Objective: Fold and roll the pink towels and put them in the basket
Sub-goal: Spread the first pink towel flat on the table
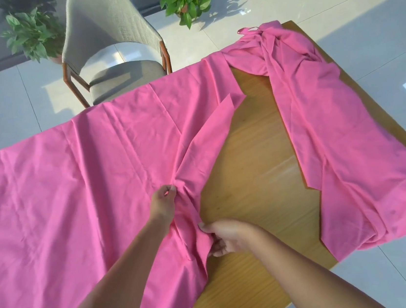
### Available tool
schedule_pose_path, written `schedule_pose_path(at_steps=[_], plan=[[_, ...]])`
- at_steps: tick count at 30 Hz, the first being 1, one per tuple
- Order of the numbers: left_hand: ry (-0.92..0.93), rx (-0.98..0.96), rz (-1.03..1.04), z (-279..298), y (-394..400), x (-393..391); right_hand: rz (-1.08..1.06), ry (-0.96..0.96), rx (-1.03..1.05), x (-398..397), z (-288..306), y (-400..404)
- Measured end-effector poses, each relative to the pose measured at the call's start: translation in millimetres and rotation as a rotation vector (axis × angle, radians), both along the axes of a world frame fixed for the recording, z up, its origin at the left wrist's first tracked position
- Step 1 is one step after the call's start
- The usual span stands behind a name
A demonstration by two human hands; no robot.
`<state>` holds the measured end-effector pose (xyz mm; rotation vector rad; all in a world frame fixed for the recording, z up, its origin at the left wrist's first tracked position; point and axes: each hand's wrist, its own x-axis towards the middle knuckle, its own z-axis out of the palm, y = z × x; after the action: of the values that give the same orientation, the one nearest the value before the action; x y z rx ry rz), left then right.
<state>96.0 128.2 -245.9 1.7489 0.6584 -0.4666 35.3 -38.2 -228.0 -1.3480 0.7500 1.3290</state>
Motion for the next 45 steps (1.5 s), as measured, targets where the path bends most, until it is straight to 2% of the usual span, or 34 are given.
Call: schedule_pose_path(at_steps=[5,9,11,13,16,19,26,29,33,36,40,43,45], plan=[[-0.020,0.064,-0.128,0,6,-18,-0.457,-0.087,0.088,-22,-3,1],[-0.121,0.185,-0.238,19,6,-62,-0.714,-0.340,-0.046,-42,2,2],[-0.199,0.140,-0.318,32,6,-97,-0.751,-0.409,-0.099,-56,7,5],[-0.227,0.111,-0.506,41,7,-130,-0.780,-0.444,-0.107,-69,14,11],[-0.264,0.277,-0.750,40,7,-157,-0.823,-0.434,-0.097,-84,25,21],[-0.278,0.341,-0.779,38,1,-163,-0.831,-0.437,-0.112,-91,32,31],[-0.321,0.367,-0.777,33,4,-159,-1.000,-0.400,0.131,-84,43,36],[-0.286,0.381,-0.866,33,7,-161,-1.136,-0.359,0.234,-75,39,35],[-0.223,0.380,-0.981,32,10,-164,-1.195,-0.416,0.351,-60,39,24],[-0.230,0.448,-1.095,29,11,-167,-1.277,-0.426,0.283,-33,41,7],[-0.207,0.542,-1.207,30,6,-172,-1.341,-0.577,0.172,-2,56,-26],[-0.184,0.563,-1.228,31,3,-173,-1.288,-0.741,0.007,6,67,-58],[-0.173,0.557,-1.233,32,3,-171,-1.194,-0.875,-0.184,7,72,-81]])
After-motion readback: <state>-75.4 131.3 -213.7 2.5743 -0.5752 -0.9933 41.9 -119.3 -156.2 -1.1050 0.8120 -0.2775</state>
